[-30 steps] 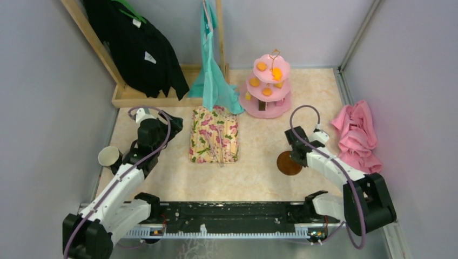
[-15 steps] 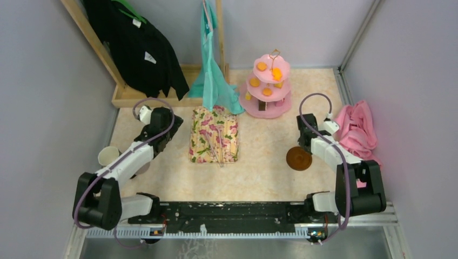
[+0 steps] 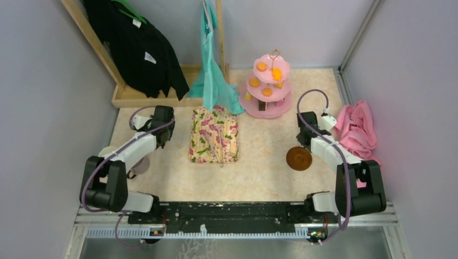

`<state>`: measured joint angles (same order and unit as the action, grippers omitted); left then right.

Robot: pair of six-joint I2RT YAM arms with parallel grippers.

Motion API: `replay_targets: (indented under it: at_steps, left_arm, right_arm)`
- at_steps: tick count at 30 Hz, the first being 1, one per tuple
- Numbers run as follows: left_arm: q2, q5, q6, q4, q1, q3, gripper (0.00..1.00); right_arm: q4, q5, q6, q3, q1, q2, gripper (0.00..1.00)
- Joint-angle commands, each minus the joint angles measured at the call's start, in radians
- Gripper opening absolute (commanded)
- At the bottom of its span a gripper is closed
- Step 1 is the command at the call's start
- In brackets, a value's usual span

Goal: Serve the afternoon tea
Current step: Move the coaster to the center of the board.

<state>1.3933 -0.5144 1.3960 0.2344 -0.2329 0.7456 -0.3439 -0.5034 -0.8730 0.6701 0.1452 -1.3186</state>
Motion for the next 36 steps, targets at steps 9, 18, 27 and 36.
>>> replay_targets:
  at_steps: [9,18,27,36]
  left_arm:
    - [0.065,-0.156,0.203,0.215,0.034,0.097,0.29]
    - [0.189,-0.111,0.179,0.326,0.108,0.184,0.07]
    - [0.291,-0.065,0.146,0.448,0.136,0.241,0.06]
    - [0.399,0.006,0.125,0.628,0.136,0.300,0.00]
  right_arm:
    - [0.065,0.035,0.029,0.024,-0.006,0.047,0.04]
    - [0.075,0.043,0.042,0.016,-0.005,0.085,0.04]
    - [0.076,0.057,0.041,0.013,-0.005,0.103,0.04]
    - [0.061,0.059,0.047,0.012,-0.004,0.153,0.04]
